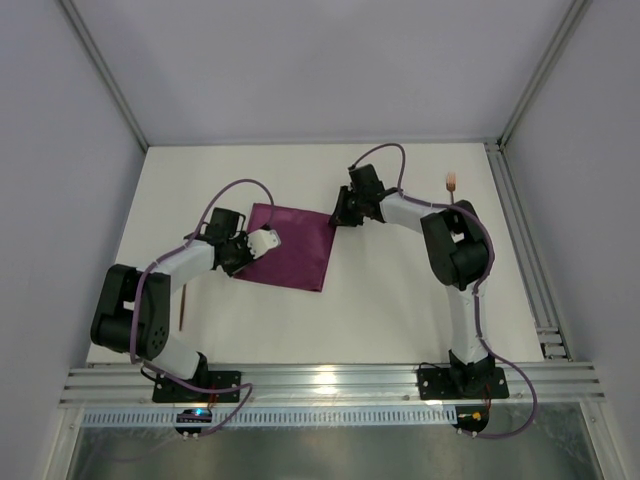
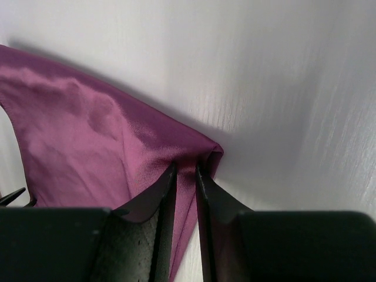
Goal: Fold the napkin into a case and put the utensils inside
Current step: Smooth out the square-folded napkin at the center of the board, then move the square-folded napkin to the center of the board, then pick up the top corner of the square folded napkin from the center of the board.
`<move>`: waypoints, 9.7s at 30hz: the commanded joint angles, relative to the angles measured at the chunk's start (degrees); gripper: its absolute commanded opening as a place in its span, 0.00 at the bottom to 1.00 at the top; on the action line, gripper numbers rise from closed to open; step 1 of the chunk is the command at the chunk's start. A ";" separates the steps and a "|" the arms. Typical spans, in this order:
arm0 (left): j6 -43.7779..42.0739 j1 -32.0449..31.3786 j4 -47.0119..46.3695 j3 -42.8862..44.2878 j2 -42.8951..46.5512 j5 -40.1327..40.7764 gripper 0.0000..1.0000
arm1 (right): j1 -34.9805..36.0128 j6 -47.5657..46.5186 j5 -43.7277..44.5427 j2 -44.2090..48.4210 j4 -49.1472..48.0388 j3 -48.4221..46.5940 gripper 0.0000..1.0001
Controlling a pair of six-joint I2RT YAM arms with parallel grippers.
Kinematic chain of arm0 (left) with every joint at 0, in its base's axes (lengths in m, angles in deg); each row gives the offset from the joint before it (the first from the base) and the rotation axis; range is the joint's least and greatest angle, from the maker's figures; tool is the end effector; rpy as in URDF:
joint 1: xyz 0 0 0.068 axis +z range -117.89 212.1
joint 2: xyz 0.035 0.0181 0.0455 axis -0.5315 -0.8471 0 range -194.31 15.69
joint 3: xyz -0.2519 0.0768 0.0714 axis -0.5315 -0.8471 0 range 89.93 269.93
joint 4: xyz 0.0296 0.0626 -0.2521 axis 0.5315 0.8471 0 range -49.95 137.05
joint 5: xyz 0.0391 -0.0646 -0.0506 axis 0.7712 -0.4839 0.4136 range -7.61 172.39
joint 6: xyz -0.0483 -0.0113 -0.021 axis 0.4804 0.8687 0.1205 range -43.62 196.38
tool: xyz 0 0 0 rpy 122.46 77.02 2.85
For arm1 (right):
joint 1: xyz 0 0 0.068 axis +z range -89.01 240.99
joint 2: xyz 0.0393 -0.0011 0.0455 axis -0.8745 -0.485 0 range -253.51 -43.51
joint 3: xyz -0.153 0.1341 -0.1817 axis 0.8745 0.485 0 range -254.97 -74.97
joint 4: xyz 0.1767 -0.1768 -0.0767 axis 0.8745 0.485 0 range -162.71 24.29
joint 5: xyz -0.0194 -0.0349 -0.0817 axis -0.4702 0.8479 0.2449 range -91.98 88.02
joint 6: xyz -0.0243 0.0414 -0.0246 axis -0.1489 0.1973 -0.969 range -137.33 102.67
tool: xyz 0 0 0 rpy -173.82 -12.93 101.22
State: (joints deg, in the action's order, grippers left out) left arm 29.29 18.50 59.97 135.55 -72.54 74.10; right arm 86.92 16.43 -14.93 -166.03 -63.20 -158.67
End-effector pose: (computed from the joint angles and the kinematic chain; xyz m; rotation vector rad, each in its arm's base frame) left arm 0.2740 -0.0717 0.1589 1.3753 2.2563 0.0027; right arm 0.4127 0.2096 0.1479 0.0637 2.5247 0.7263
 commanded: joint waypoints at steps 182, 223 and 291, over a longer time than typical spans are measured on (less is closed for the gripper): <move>22.31 10.09 18.48 5.79 0.24 -8.23 0.27 | 6.41 -19.61 -9.99 17.93 10.78 20.07 0.12; 24.68 11.41 15.66 13.08 1.12 -4.36 0.47 | 7.55 -21.19 2.23 37.96 5.69 28.94 0.39; -11.98 -22.51 35.29 2.81 18.62 -9.55 0.42 | 7.55 -23.65 5.74 55.11 -12.24 47.84 0.41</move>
State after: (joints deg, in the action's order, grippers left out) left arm 18.67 -1.76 98.98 139.93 -54.46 66.05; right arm 94.27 -7.88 -8.66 -113.00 -72.42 -111.61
